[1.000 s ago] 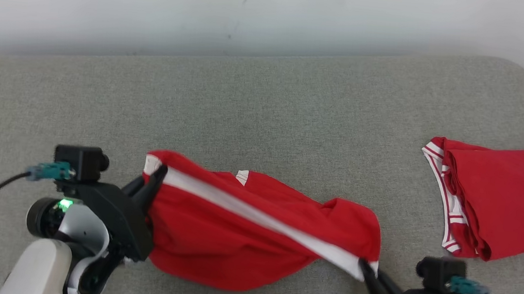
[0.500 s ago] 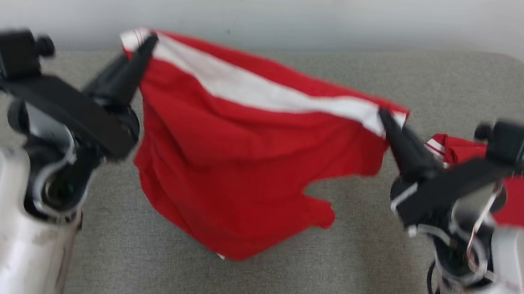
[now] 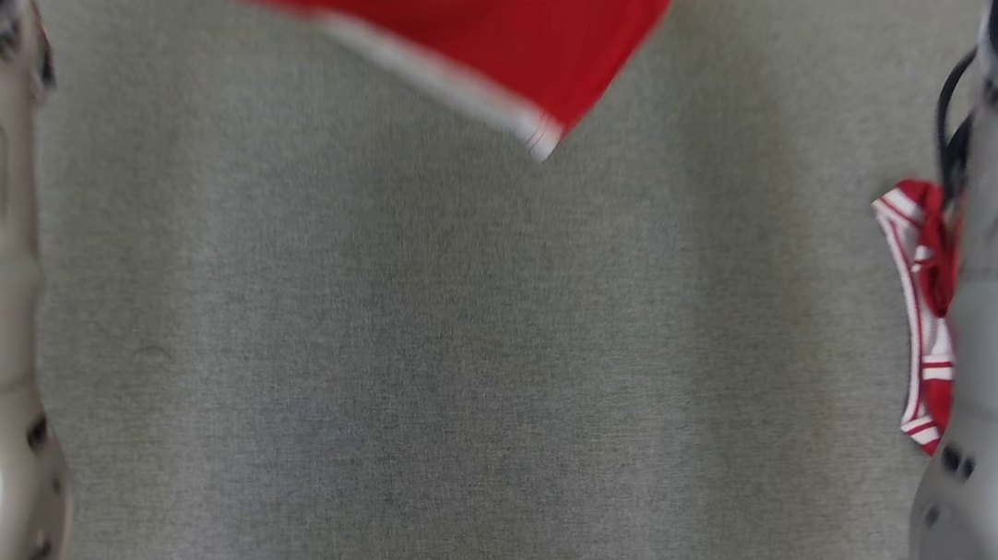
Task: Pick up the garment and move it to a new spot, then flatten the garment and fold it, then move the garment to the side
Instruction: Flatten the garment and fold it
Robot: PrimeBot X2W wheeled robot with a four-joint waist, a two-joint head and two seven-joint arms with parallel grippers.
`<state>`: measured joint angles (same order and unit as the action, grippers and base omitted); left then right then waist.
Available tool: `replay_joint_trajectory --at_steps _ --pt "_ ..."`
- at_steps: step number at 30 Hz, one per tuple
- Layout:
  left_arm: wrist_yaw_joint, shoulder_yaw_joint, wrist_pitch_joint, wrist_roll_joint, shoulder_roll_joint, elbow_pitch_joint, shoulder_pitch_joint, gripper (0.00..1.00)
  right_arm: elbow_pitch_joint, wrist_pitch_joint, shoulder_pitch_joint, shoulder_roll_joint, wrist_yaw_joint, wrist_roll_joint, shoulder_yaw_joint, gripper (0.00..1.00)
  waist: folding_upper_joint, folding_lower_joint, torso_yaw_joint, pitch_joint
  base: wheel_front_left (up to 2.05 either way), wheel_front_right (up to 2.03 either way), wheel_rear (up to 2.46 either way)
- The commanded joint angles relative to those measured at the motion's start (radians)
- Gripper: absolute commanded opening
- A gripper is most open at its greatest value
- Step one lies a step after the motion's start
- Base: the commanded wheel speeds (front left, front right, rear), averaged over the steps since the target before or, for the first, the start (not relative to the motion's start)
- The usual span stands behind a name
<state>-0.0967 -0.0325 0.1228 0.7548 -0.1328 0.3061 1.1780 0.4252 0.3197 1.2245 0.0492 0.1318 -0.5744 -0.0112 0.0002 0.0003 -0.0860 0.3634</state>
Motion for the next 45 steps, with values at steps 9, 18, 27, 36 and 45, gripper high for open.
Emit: replay_joint_trajectory --at_steps 9,18,27,36,45 --pt "-0.031 0.000 -0.245 0.012 -0.020 0.120 0.136 0.00 0.193 -0.286 0.214 0.006 -0.003 0.082 0.023 0.00 -0.0002 -0.0003 0.013 0.171 0.00 0.00 0.00" --pt "-0.032 0.170 -0.367 0.058 -0.029 0.134 -0.105 0.00 0.270 -0.295 0.033 0.016 -0.002 0.076 0.158 0.00 -0.0002 -0.0003 0.016 0.089 0.00 0.00 0.00" --pt "-0.032 0.157 -0.388 -0.009 0.003 0.010 -0.496 0.00 0.060 -0.131 -0.338 0.104 -0.002 -0.073 0.280 0.00 -0.0002 -0.0003 0.026 -0.103 0.00 0.00 0.00" --pt "-0.032 0.163 -0.389 -0.113 0.040 -0.060 -0.860 0.00 -0.243 0.194 -0.840 0.162 -0.002 -0.067 0.212 0.00 -0.0002 -0.0003 0.041 -0.281 0.00 0.00 0.00" --pt "-0.032 0.211 -0.389 -0.190 0.040 -0.101 -1.115 0.00 -0.557 0.493 -1.232 0.122 -0.002 0.035 0.098 0.00 -0.0002 -0.0003 0.065 -0.361 0.00 0.00 0.00"
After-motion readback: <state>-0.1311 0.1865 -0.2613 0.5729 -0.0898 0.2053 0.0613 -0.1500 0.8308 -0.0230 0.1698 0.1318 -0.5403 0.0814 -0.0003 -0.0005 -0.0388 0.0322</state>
